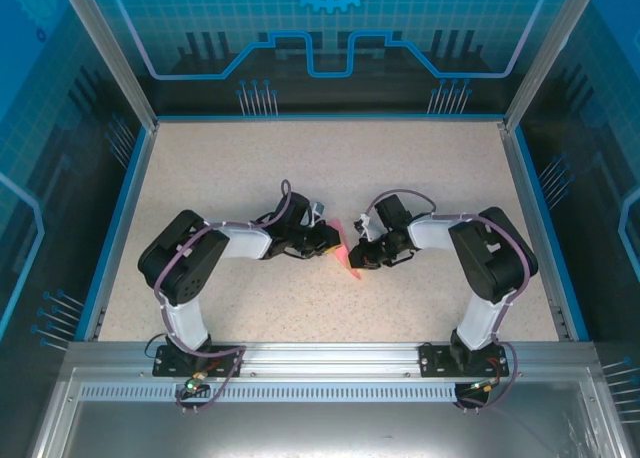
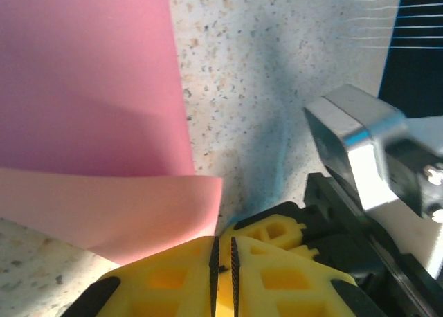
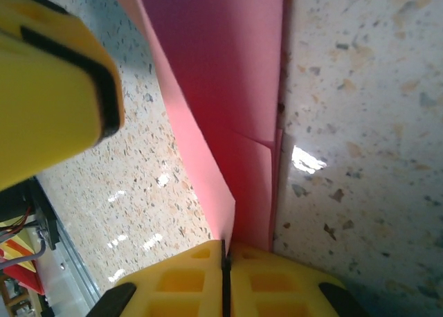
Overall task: Fold a paper plane with a square sheet of paper (pick it up from the middle)
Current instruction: Fold the wing for the fifth time at the center of the table.
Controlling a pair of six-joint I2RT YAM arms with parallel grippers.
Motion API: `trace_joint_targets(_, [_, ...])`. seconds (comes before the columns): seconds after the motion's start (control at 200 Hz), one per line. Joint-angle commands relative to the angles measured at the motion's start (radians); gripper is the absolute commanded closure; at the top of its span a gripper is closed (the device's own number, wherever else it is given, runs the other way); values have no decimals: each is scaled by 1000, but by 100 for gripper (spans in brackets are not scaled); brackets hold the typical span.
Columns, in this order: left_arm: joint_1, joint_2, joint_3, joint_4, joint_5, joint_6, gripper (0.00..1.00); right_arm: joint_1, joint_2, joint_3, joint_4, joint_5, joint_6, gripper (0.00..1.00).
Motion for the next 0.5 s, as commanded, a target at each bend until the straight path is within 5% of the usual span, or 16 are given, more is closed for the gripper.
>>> trace_joint_targets(0.0, [-22,-16,-39,49,30,-9,84,-13,36,-25,4,-10,21,91])
trace_joint_targets(0.495, [-48,79,22,-23,-3,6,88,-20,38,-16,-13,-20,22,91])
